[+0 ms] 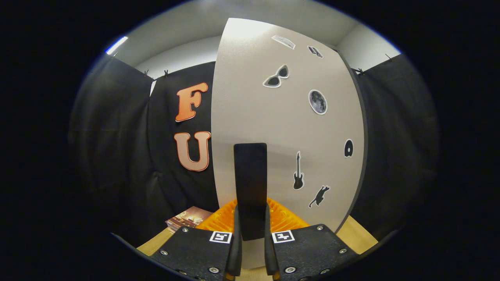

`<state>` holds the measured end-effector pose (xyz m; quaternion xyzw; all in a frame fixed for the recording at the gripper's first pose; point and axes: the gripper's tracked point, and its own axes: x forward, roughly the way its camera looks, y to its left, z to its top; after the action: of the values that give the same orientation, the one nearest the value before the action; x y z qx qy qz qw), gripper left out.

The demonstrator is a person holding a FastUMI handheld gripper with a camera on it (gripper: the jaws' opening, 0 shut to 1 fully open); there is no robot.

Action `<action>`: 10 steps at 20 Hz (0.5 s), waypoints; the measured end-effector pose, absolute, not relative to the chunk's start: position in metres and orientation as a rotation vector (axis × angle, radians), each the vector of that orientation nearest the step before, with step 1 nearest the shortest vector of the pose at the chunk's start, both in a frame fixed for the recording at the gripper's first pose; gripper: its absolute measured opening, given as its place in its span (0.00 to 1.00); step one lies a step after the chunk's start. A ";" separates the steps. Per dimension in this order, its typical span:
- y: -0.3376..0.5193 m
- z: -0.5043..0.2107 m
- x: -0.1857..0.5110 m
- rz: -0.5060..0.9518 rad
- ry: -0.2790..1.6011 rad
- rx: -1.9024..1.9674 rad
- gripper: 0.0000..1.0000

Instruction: Open the shoe cabinet door, grab the shoes and put them into the shoe cabinet, then close the shoe cabinet door.

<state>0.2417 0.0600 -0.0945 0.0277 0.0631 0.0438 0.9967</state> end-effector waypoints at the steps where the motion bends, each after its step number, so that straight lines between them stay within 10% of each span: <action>1: 0.056 -0.094 0.235 0.074 0.130 0.054 0.23; 10: 0.004 -0.095 0.187 -0.041 0.151 0.063 0.23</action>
<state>0.1870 0.0043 -0.0952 0.0313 0.0755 -0.0202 0.9964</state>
